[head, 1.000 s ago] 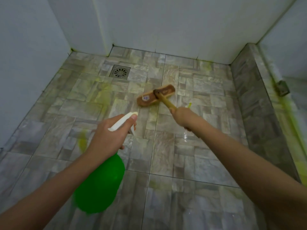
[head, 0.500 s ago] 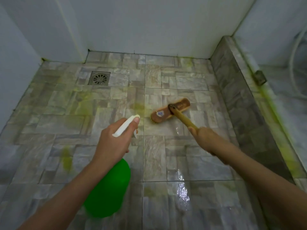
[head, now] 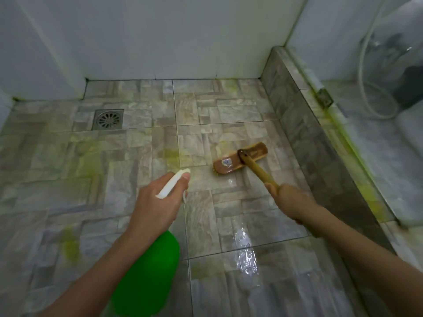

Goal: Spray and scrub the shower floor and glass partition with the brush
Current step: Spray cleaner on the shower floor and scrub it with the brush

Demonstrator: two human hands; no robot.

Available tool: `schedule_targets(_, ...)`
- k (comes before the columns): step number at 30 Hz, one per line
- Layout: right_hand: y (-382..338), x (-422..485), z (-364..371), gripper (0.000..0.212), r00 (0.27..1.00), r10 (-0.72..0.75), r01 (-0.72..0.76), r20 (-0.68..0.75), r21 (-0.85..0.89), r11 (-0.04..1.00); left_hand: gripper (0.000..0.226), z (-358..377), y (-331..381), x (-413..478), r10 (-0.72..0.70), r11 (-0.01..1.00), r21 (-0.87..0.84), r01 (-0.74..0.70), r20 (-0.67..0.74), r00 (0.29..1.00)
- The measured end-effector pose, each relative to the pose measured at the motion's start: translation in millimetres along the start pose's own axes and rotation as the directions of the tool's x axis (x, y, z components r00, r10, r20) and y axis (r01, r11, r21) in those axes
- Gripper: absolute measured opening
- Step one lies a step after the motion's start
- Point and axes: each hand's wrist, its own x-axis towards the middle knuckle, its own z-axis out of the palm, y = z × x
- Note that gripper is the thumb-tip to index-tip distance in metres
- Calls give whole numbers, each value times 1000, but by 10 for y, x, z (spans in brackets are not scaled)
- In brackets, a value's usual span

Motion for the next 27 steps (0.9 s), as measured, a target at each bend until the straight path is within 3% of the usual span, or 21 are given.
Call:
schedule_targets(5,-46,364,-160,57,998,31,-30,-54,27,999,52,137,49,14,28,999,31,-29,6,1000)
schedule_targets(10,330,-195,80,55,998,59,-59,1,17,998,76,187,-41,100,7,999,34,-6,-31,1000)
schedule_targets(13,155,-56,-14,60,999,52,-52,5,14,999,75,234,16,164,-23,1000,-7,23,-35,999)
schedule_targets(17,-94,487,-315,57,999,36,-33,-25,111,993,54,318,246,239,61,994,84,-71,114,992)
schedule_targets(21,257,37,-109,49,998,55,-53,-23,104,993,54,309,304,227,53,992,98,-85,288,956)
schedule_targets(23,443,-315,55,48,993,116,-114,-24,72,991,55,324,296,178,80,976,177,-130,266,961)
schedule_targets(27,273,-31,-113,51,999,50,-50,13,-9,999,63,380,293,187,63,968,236,-85,99,993)
